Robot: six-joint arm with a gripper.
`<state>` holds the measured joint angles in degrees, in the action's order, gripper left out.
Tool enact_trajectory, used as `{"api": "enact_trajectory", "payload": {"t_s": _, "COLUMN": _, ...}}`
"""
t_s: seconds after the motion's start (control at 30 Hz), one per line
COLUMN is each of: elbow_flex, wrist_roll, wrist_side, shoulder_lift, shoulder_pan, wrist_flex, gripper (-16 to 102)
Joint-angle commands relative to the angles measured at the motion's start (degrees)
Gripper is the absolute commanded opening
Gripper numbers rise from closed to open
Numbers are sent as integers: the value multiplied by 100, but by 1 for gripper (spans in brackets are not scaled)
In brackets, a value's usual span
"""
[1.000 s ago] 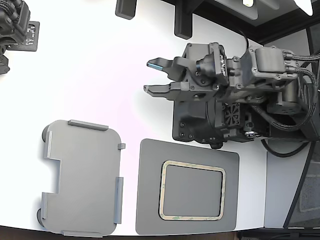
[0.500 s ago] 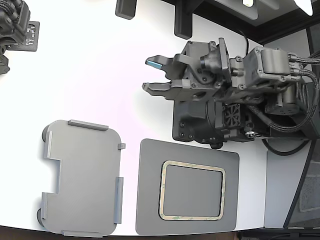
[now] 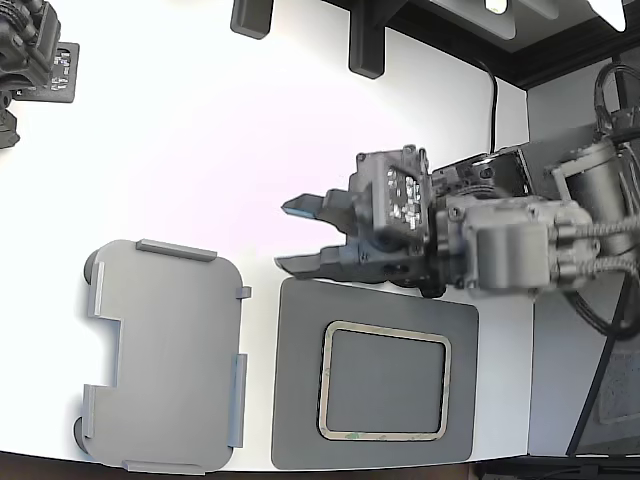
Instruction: Move top rectangular frame to the holder.
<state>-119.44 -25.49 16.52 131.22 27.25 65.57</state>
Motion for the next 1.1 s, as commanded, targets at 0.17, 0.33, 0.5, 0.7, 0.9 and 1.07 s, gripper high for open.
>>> {"api": "enact_trajectory", "payload": {"t_s": 0.17, "elbow_flex": 2162, "wrist_roll": -1969, "wrist_side": 114, "shoulder_lift": -2030, "shoulder_pan": 1503, "wrist_flex": 2241, "gripper": 84}}
{"api": "enact_trajectory", "payload": {"t_s": 0.33, "elbow_flex": 2285, "wrist_roll": -3234, "wrist_side": -176, "shoulder_lift": -2399, "shoulder_pan": 2399, "wrist_flex": 2470, "gripper": 63}}
{"api": "enact_trajectory", "payload": {"t_s": 0.5, "elbow_flex": 1890, "wrist_roll": -3797, "wrist_side": -413, "shoulder_lift": -2303, "shoulder_pan": 2892, "wrist_flex": 2426, "gripper": 99}}
{"api": "enact_trajectory", "payload": {"t_s": 0.7, "elbow_flex": 1415, "wrist_roll": -4298, "wrist_side": -343, "shoulder_lift": -1986, "shoulder_pan": 3375, "wrist_flex": 2355, "gripper": 100}}
{"api": "enact_trajectory", "payload": {"t_s": 0.9, "elbow_flex": 598, "wrist_roll": -4676, "wrist_side": -483, "shoulder_lift": -1670, "shoulder_pan": 3814, "wrist_flex": 1969, "gripper": 100}}
{"api": "enact_trajectory", "payload": {"t_s": 1.07, "elbow_flex": -97, "wrist_roll": -4878, "wrist_side": -729, "shoulder_lift": -1327, "shoulder_pan": 4052, "wrist_flex": 1784, "gripper": 100}}
